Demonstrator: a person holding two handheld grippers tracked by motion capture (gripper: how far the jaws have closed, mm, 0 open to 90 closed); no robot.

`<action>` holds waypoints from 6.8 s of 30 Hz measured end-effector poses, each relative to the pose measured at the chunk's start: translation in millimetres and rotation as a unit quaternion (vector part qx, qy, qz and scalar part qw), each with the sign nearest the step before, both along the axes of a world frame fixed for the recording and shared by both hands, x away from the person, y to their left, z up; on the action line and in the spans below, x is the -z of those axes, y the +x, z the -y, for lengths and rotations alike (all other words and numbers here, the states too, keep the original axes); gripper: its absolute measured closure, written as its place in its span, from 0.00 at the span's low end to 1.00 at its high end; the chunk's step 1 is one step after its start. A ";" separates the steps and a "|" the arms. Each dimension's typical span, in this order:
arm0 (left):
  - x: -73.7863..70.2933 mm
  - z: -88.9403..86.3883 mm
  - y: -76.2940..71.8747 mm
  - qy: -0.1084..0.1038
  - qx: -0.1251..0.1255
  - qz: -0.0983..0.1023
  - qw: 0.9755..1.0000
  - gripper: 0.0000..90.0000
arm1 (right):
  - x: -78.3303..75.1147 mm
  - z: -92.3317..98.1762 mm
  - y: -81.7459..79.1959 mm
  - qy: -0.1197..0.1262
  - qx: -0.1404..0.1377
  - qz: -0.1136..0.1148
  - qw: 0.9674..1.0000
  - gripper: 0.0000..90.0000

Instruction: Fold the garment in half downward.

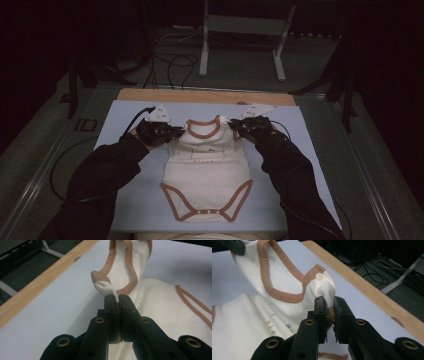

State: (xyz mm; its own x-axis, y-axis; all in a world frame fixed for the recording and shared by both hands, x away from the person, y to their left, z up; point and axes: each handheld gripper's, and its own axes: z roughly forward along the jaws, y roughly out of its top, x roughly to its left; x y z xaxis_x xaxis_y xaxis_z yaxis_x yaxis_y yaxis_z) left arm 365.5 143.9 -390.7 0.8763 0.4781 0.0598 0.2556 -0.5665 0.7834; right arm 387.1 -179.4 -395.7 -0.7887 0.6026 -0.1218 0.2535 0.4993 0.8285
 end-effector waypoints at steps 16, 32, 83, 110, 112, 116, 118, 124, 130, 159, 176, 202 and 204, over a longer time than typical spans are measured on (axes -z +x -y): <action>20.8 -2.4 -55.7 0.000 0.043 -0.003 0.999 0.96 | 20.1 17.4 -51.2 0.022 -0.027 -0.019 0.999 0.91; 69.0 -2.6 -92.2 0.001 0.064 -0.047 0.997 0.96 | 61.0 20.2 -98.9 0.014 -0.064 -0.078 0.995 0.91; 106.4 -12.7 -147.9 0.029 0.151 -0.095 0.983 0.74 | 90.7 32.2 -161.1 0.039 -0.140 -0.145 0.979 0.64; 74.5 -22.2 -104.3 -0.010 0.041 -0.027 0.999 0.02 | 69.5 44.6 -121.3 0.095 -0.085 -0.081 0.988 0.15; 72.3 -22.0 -97.4 -0.009 0.033 -0.021 0.999 0.04 | 66.1 44.6 -112.4 0.100 -0.084 -0.078 0.988 0.15; 68.4 -20.9 -83.5 -0.013 0.013 -0.024 1.000 0.04 | 62.5 42.5 -95.5 0.098 -0.070 -0.073 0.990 0.15; 67.3 -20.4 -76.6 -0.017 -0.003 -0.027 0.999 0.05 | 62.7 41.2 -86.9 0.095 -0.060 -0.079 0.991 0.15; 72.9 -24.6 -53.9 -0.036 -0.056 -0.033 0.997 0.10 | 69.3 39.5 -59.8 0.085 -0.030 -0.097 0.991 0.15; 90.2 -30.2 -32.7 -0.024 -0.097 -0.059 0.993 0.22 | 90.6 41.8 -33.6 0.063 -0.002 -0.126 0.990 0.19; 125.5 -38.7 -19.3 -0.001 -0.057 -0.180 0.982 0.90 | 121.0 44.9 -19.6 -0.005 -0.008 -0.190 0.982 0.88; 107.4 -40.1 -13.4 0.007 -0.072 -0.152 0.986 0.97 | 108.2 41.8 -16.8 -0.002 -0.006 -0.166 0.986 0.97; 92.6 -36.2 17.9 0.020 -0.104 -0.109 0.988 0.97 | 103.5 40.1 10.5 0.007 0.018 -0.171 0.985 0.97; 92.9 -37.7 20.3 0.019 -0.106 -0.106 0.989 0.97 | 103.6 39.5 14.4 0.009 0.020 -0.175 0.984 0.97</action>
